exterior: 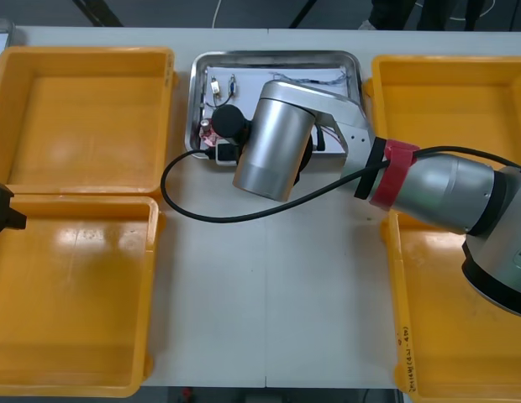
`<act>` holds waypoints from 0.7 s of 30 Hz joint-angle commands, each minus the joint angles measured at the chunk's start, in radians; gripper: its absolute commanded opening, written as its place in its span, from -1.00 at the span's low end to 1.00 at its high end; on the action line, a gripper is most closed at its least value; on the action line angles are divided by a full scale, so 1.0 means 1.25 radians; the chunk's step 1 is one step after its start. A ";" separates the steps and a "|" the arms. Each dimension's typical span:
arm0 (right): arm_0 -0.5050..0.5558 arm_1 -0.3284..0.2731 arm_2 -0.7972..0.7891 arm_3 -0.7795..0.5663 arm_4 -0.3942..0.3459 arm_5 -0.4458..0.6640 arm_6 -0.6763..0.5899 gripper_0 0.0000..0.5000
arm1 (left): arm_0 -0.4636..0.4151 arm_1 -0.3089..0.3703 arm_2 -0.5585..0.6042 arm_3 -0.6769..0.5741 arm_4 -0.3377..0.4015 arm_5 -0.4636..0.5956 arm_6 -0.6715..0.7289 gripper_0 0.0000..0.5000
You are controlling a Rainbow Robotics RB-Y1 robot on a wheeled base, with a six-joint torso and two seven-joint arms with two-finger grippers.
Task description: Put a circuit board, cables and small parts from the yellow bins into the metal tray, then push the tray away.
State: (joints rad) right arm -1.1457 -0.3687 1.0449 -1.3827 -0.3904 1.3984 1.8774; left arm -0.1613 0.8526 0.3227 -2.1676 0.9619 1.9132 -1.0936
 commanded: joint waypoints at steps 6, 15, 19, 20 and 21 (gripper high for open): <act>-0.054 0.024 -0.008 0.036 -0.006 -0.044 0.014 -1.00 | 0.014 0.022 0.025 -0.023 0.000 0.005 -0.080 1.00; -0.057 0.025 -0.008 0.037 -0.004 -0.045 0.015 0.33 | 0.014 0.022 0.025 -0.023 0.000 0.005 -0.080 1.00; -0.055 0.025 -0.008 0.037 0.002 -0.041 0.016 1.00 | 0.014 0.022 0.025 -0.023 0.000 0.005 -0.080 1.00; -0.057 0.025 -0.008 0.039 0.002 -0.041 0.016 1.00 | 0.014 0.022 0.025 -0.023 0.000 0.005 -0.080 1.00; -0.057 0.025 -0.008 0.039 0.001 -0.039 0.016 1.00 | 0.014 0.022 0.025 -0.023 0.000 0.005 -0.080 1.00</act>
State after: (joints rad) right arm -1.1596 -0.3607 1.0449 -1.3319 -0.3909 1.3510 1.8774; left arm -0.1613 0.8526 0.3227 -2.1676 0.9619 1.9132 -1.0937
